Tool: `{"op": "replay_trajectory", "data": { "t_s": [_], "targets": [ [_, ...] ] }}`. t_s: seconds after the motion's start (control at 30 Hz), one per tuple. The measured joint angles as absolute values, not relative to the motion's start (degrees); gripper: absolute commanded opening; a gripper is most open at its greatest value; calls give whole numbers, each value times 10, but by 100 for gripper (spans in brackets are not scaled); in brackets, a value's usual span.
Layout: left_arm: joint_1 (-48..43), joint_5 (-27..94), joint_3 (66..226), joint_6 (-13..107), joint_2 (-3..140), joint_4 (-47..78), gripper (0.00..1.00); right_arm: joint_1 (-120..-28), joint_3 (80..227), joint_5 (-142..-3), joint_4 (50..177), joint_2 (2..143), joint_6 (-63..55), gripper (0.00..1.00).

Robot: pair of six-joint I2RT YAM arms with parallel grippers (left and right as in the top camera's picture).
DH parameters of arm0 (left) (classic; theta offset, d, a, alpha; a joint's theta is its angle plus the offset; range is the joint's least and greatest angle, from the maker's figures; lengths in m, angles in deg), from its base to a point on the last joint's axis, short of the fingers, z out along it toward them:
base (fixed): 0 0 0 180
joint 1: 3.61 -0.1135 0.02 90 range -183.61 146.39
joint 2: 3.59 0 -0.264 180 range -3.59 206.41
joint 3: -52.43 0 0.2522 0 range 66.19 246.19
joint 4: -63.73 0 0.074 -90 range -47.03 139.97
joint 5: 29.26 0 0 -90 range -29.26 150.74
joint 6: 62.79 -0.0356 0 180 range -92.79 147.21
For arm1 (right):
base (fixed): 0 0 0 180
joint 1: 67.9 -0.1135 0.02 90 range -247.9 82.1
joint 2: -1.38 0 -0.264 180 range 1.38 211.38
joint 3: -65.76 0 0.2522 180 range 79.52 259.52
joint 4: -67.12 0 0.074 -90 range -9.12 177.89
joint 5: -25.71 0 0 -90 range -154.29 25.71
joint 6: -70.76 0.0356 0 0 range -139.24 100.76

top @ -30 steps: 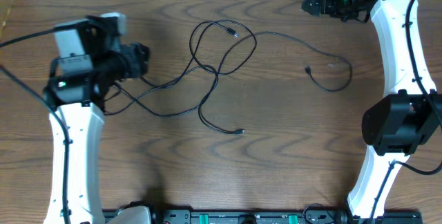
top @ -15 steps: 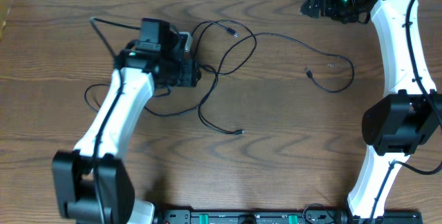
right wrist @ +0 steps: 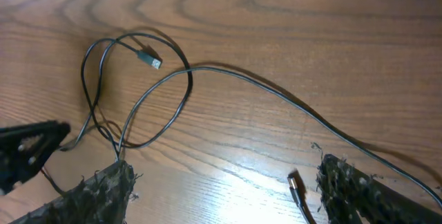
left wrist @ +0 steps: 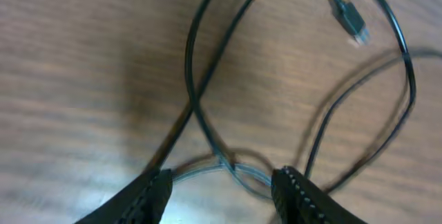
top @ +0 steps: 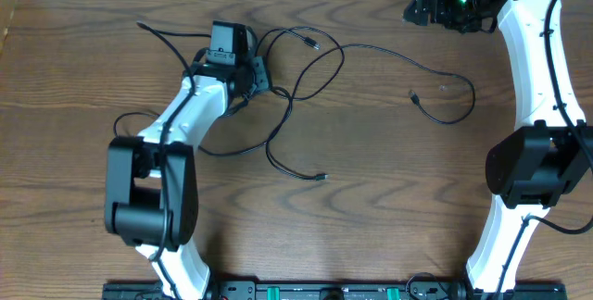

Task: Untangle cables
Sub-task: 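Reach the left gripper into the remaining cables and grasp one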

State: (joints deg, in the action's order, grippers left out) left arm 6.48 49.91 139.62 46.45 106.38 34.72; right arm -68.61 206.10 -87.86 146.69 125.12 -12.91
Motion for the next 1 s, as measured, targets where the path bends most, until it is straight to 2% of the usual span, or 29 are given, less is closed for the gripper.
{"op": "replay_trajectory", "data": {
  "t_s": [0.07, 0.63, 0.93, 1.0],
  "targets": [
    [70, 502, 1396, 472, 1079, 371, 39, -686, 2061, -876, 1468, 1251, -129, 84],
    [123, 626, 1396, 527, 1127, 413, 38, -686, 2061, -853, 1484, 1251, -129, 85],
    [124, 647, 1396, 528, 1152, 430, 38, -686, 2061, -853, 1493, 1251, -130, 85],
    [124, 651, 1396, 529, 1153, 431, 33, -686, 2061, -853, 1492, 1251, -130, 86]
  ]
}}
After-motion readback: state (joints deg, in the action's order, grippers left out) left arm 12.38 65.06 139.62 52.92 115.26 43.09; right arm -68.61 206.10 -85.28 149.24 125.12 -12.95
